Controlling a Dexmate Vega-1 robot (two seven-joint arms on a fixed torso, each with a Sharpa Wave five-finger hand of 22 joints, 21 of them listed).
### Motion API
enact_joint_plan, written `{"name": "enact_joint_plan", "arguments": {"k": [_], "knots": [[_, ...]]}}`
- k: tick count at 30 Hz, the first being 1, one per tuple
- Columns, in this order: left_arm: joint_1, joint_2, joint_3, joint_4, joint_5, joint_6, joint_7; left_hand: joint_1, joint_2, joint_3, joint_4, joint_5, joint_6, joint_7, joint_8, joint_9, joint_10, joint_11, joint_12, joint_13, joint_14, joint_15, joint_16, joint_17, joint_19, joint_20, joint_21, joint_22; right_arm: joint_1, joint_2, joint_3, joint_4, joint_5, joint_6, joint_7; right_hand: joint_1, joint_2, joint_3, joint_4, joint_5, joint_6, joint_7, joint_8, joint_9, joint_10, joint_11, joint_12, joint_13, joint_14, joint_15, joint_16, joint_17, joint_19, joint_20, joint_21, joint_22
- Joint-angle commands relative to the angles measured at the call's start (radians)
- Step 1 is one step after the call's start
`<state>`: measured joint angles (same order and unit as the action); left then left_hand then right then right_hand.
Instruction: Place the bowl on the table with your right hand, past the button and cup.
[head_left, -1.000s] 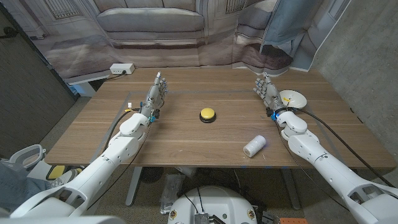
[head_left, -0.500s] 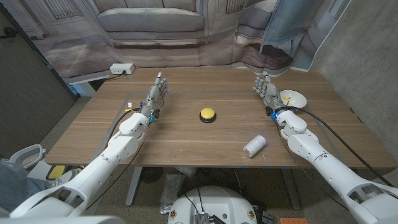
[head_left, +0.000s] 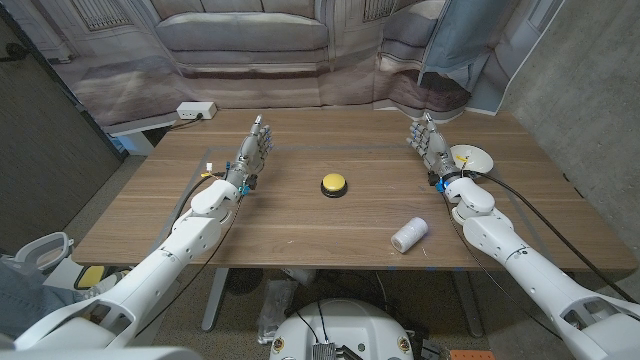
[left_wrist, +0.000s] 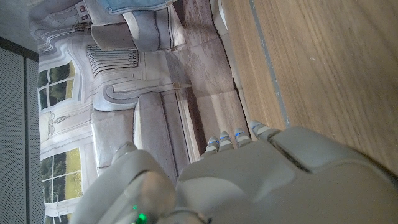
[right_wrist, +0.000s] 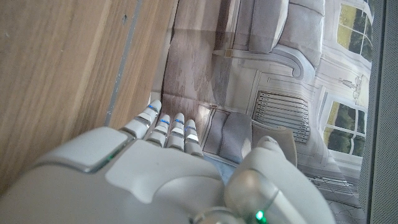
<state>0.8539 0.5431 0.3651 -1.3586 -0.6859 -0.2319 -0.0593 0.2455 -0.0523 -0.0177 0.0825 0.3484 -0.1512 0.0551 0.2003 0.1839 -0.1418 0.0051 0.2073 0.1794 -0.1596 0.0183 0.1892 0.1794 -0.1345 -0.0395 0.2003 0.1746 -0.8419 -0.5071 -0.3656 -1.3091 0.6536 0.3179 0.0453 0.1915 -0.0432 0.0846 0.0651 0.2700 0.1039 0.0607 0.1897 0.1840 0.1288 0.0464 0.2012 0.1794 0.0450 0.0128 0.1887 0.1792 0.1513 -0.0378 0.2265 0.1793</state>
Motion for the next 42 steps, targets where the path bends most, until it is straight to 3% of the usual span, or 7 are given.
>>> {"name": "enact_joint_plan", "arguments": {"k": [1,15,42], "knots": [[0.009,0.007,0.001,-0.024,0.002,0.014,0.011,0.009,0.008,0.000,0.004,0.006,0.006,0.001,0.008,0.001,0.007,0.001,0.004,0.006,0.010,0.001,0.006,0.002,0.004,-0.046,0.006,0.005,-0.003,-0.007,0.006,-0.007,0.000,0.021,0.016,0.014,0.002,0.003,-0.005,0.005,0.013,-0.003,0.009,0.002,0.010,0.000,0.009,0.002,0.012,0.000,0.005,0.005,0.012,-0.039,0.004,0.006],[0.006,0.015,0.007,-0.050,0.007,0.041,0.023,0.015,0.015,0.000,0.003,0.008,0.009,0.001,0.006,0.001,0.011,0.002,0.004,0.006,0.015,0.001,0.005,0.002,0.007,-0.041,0.006,0.005,0.001,-0.028,0.012,-0.003,-0.011,0.035,0.032,0.019,0.005,0.002,-0.008,0.005,0.023,-0.007,0.012,0.002,0.018,-0.004,0.011,0.002,0.018,0.000,0.005,0.005,0.017,-0.038,0.002,0.006],[0.006,0.008,0.011,-0.063,0.012,0.034,0.030,0.022,0.024,-0.002,0.002,0.009,0.014,0.002,0.004,0.001,0.014,0.004,0.002,0.006,0.018,0.005,0.003,0.002,0.008,-0.039,0.004,0.005,-0.047,-0.078,0.043,-0.069,0.002,0.032,0.032,0.023,0.008,-0.001,-0.011,0.002,0.035,-0.011,0.013,0.003,0.030,-0.004,0.014,0.003,0.032,-0.004,0.006,0.006,0.030,-0.036,0.001,0.007]]}}
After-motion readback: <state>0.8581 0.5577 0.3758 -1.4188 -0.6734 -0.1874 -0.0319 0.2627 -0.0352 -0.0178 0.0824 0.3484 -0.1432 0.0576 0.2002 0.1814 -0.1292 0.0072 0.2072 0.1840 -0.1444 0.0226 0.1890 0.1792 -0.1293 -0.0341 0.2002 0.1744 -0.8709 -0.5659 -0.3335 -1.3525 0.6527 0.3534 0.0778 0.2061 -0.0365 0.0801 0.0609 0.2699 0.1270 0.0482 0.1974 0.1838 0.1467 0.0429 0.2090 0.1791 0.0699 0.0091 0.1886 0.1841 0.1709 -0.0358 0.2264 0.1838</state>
